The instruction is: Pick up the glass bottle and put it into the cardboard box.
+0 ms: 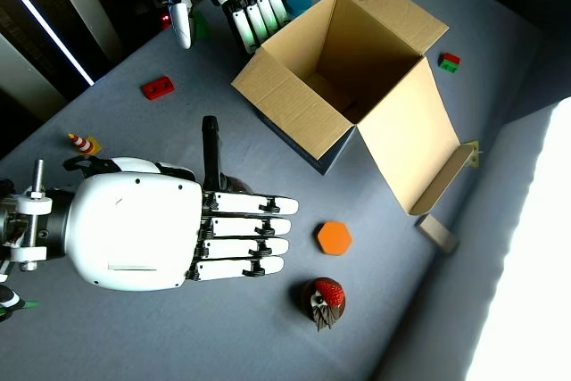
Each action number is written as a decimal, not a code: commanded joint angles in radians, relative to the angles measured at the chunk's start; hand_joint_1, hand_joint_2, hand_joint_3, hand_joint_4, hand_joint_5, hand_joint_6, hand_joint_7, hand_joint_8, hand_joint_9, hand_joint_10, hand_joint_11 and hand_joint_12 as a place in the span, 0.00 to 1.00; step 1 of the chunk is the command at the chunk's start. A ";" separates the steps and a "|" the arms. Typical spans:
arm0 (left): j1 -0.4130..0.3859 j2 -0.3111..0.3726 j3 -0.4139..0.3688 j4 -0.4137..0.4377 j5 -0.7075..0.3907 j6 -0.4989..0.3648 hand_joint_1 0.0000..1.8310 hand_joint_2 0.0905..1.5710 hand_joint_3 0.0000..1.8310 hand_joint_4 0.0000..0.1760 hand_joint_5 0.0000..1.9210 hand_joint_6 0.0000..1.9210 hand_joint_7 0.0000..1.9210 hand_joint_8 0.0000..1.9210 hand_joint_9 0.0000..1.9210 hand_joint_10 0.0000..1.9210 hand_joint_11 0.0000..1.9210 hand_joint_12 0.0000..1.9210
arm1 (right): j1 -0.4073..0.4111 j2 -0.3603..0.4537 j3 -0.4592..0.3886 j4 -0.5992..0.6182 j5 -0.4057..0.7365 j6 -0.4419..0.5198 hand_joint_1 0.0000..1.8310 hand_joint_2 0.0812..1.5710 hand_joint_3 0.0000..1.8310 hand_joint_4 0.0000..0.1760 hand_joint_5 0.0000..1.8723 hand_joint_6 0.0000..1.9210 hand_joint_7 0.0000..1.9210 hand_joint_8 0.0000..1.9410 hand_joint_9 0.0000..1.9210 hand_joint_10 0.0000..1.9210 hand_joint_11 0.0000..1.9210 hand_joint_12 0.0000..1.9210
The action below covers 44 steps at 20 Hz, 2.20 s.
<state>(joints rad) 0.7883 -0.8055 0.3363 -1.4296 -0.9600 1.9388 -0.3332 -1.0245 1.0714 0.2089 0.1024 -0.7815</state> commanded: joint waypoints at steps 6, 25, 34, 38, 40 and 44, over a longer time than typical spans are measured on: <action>-0.010 0.004 -0.011 0.047 -0.041 -0.004 0.00 0.75 0.00 0.13 0.06 0.00 0.06 0.00 0.04 0.00 0.00 0.06 | 0.009 0.008 -0.008 -0.004 0.061 -0.010 0.66 0.77 0.00 0.00 0.32 0.70 0.46 0.66 0.33 0.74 0.10 0.99; -0.030 0.004 -0.027 0.021 -0.048 -0.014 0.00 0.75 0.00 0.13 0.06 0.00 0.06 0.00 0.04 0.00 0.00 0.06 | 0.332 0.250 -0.212 -0.048 0.078 -0.002 0.66 0.74 0.00 0.00 0.42 0.62 0.51 0.61 0.46 0.73 0.33 0.98; -0.046 -0.007 -0.024 0.021 -0.035 0.000 0.00 0.75 0.00 0.13 0.06 0.00 0.06 0.00 0.04 0.00 0.00 0.05 | 0.362 0.188 -0.198 -0.092 0.230 0.213 0.66 0.74 0.00 0.00 0.42 0.62 0.51 0.61 0.46 0.73 0.34 0.98; -0.051 -0.013 -0.023 0.021 -0.035 0.005 0.00 0.75 0.00 0.13 0.06 0.00 0.06 0.00 0.04 0.00 0.00 0.05 | 0.369 0.082 -0.155 -0.127 0.287 0.216 0.66 0.74 0.00 0.00 0.42 0.63 0.51 0.61 0.46 0.73 0.33 0.98; -0.055 -0.016 -0.019 0.021 -0.031 0.007 0.00 0.75 0.00 0.13 0.06 0.00 0.06 0.00 0.04 0.00 0.00 0.05 | 0.368 0.009 -0.117 -0.143 0.291 0.191 0.66 0.74 0.00 0.00 0.42 0.63 0.51 0.61 0.46 0.73 0.33 0.98; -0.062 -0.022 -0.009 0.021 -0.020 0.011 0.00 0.75 0.00 0.13 0.06 0.00 0.06 0.00 0.04 0.00 0.00 0.05 | 0.372 -0.173 -0.007 -0.199 0.255 0.110 0.66 0.74 0.00 0.00 0.41 0.64 0.50 0.62 0.46 0.72 0.33 0.97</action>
<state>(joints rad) 0.7364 -0.8207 0.3244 -1.4708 -0.9535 1.9514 0.0200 -1.1999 1.0649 0.0063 0.2443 -0.6693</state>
